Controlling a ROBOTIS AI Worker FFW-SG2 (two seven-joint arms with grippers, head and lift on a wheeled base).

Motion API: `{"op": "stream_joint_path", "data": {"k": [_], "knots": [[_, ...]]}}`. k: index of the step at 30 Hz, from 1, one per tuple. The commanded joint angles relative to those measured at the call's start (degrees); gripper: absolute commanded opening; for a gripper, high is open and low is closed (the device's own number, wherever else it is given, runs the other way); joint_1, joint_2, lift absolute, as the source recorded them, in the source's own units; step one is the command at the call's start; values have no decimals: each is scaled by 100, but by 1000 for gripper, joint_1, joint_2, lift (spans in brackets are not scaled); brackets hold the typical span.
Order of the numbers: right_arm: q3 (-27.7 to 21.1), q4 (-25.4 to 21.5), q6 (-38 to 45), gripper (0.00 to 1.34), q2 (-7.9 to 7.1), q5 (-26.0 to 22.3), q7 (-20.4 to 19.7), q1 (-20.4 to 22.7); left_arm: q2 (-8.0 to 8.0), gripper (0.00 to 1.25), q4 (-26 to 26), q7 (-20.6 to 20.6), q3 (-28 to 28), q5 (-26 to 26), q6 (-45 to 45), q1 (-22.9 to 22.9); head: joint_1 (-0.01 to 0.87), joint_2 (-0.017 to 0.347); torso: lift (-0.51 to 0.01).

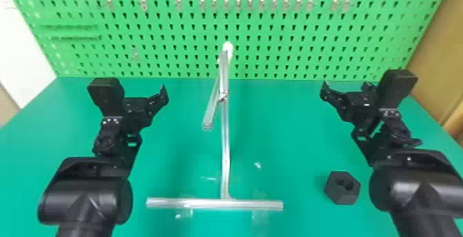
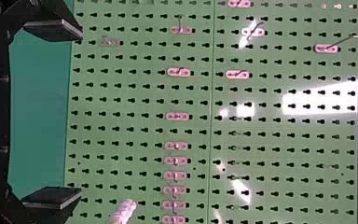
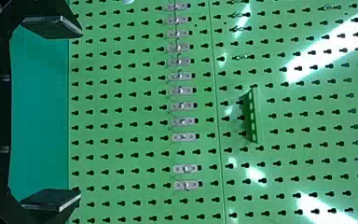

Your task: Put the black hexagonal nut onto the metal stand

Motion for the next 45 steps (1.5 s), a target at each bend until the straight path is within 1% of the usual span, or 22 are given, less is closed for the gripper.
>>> {"op": "stream_joint_path", "data": {"k": [1, 14, 22, 26, 31, 35, 39, 42, 45], "knots": [[15, -5, 0, 1243, -8, 0, 0, -7, 0, 1138, 0, 0, 0, 2, 0, 6, 693, 81, -1], [24, -5, 35, 1243, -34, 0, 0, -16, 0, 1138, 0, 0, 0, 11, 0, 24, 693, 81, -1], [24, -23, 273, 1243, -69, 88, 0, 45, 0, 1138, 0, 0, 0, 19, -9, 24, 693, 81, -1], [-2, -23, 396, 1243, -113, 140, 0, 107, 0, 1138, 0, 0, 0, 28, -17, 24, 693, 81, -1], [-64, -14, 519, 1246, -122, 211, 0, 151, 0, 1138, 0, 0, 0, 37, -17, 33, 693, 81, -1], [-73, -14, 703, 1246, -166, 290, 0, 221, 0, 1137, 0, 0, 0, 28, -17, 24, 693, 81, -1], [-126, 3, 967, 1243, -218, 404, 123, 274, 0, 1137, 0, 0, 0, 28, -17, 33, 693, 81, -1], [-231, 100, 1081, 1236, -210, 536, 290, 291, 0, 1137, 0, 0, 0, 37, -17, 33, 693, 81, -1], [-293, 162, 1248, 1224, -218, 668, 360, 318, 0, 1137, 0, 0, 0, 37, -17, 33, 693, 81, -1]]}}
